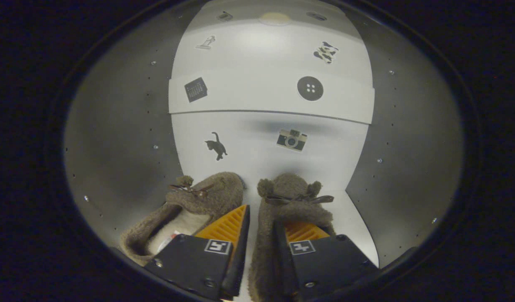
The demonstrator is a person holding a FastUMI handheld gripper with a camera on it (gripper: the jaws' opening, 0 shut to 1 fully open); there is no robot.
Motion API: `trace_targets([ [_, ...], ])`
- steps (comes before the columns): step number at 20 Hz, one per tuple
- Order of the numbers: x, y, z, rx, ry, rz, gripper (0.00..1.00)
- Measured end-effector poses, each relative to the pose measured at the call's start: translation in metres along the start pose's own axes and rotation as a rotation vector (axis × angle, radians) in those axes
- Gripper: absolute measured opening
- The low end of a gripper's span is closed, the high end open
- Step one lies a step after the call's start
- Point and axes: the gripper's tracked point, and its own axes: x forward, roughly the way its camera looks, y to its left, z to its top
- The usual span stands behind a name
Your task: Open the shoe cabinet door, grab the shoes and put them into the shoe cabinet, then close the shoe cabinet door.
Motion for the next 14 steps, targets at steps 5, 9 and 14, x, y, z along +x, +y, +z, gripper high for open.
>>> trace_targets([
  [5,-0.030,0.004,-0.001,0.021,0.022,-0.011,0.61],
  [9,-0.071,0.001,0.004,0.007,-0.017,-0.042,0.71],
  [14,-0.158,0.023,0.012,0.014,-0.109,0.010,0.71],
])
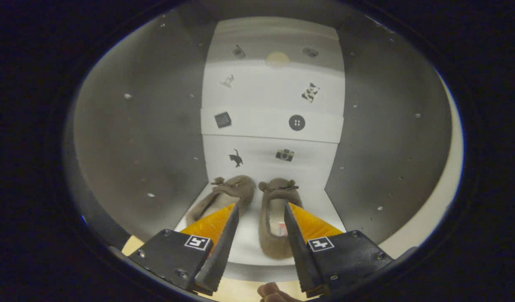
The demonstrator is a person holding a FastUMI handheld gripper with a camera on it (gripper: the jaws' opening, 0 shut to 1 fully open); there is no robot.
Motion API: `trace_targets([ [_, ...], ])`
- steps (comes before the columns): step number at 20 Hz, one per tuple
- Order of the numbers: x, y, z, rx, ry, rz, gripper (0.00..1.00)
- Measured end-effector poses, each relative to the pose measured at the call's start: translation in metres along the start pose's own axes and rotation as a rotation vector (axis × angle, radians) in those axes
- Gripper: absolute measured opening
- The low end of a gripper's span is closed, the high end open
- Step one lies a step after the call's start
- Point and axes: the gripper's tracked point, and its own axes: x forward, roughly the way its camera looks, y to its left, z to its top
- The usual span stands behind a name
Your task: Open the shoe cabinet door, grab the shoes and put them into the shoe cabinet, then close the shoe cabinet door.
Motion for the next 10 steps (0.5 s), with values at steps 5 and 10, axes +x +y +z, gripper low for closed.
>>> trace_targets([
  [5,-0.119,0.031,0.015,-0.031,-0.096,0.097,0.94],
  [10,-0.241,0.034,0.020,-0.126,-0.191,0.107,0.99],
])
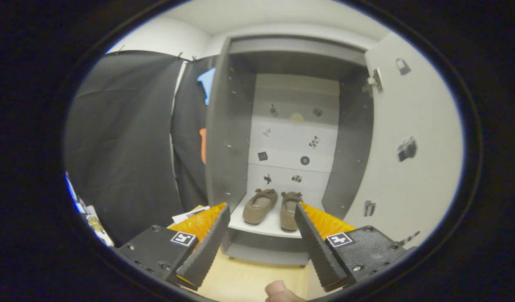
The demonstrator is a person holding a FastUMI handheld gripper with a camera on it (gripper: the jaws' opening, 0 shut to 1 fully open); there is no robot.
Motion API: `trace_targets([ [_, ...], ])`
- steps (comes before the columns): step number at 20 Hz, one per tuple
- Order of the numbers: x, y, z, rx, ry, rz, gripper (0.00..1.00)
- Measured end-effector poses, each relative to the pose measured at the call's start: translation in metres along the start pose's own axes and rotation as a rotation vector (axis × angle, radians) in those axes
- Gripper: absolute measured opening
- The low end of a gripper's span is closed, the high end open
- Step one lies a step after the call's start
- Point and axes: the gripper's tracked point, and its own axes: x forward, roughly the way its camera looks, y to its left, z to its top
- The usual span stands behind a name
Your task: Open the shoe cabinet door, grab the shoes and put them into the shoe cabinet, then close the shoe cabinet door.
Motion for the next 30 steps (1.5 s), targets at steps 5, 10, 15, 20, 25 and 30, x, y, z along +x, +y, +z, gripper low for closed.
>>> trace_targets([
  [5,-0.108,-0.005,-0.016,-0.020,-0.025,-0.010,1.00],
  [10,-0.185,-0.008,-0.038,-0.057,-0.022,0.034,1.00],
  [15,-0.252,-0.042,-0.062,-0.087,-0.065,0.009,1.00],
  [20,-0.318,-0.097,-0.082,-0.089,-0.124,-0.078,1.00],
  [25,-0.367,-0.177,-0.096,-0.034,-0.168,-0.166,1.00],
  [30,-0.374,-0.269,-0.103,0.028,-0.169,-0.262,1.00],
])
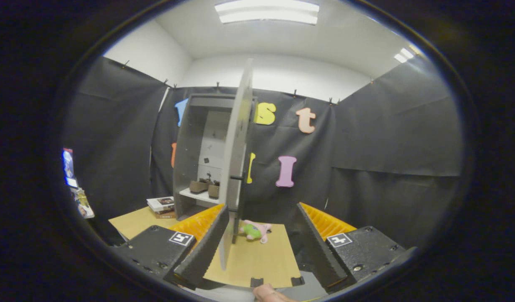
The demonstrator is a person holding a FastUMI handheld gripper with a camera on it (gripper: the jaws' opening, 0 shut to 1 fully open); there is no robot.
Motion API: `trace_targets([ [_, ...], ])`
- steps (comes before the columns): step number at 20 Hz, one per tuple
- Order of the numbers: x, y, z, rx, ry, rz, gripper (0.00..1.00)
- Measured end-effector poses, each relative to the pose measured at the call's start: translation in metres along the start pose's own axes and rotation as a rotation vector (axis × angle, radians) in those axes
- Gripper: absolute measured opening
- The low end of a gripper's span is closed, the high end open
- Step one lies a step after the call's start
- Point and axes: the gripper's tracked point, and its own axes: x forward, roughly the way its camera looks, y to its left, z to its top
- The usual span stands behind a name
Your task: Open the shoe cabinet door, grab the shoes and put them into the shoe cabinet, then close the shoe cabinet door.
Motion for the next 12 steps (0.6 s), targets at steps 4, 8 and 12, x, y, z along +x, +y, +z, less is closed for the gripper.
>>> trace_targets([
  [4,0.032,-0.066,-0.003,0.064,-0.011,-0.053,1.00],
  [8,0.076,-0.140,-0.007,0.065,-0.027,-0.175,1.00],
  [12,0.119,-0.153,-0.028,0.086,0.016,-0.145,1.00],
])
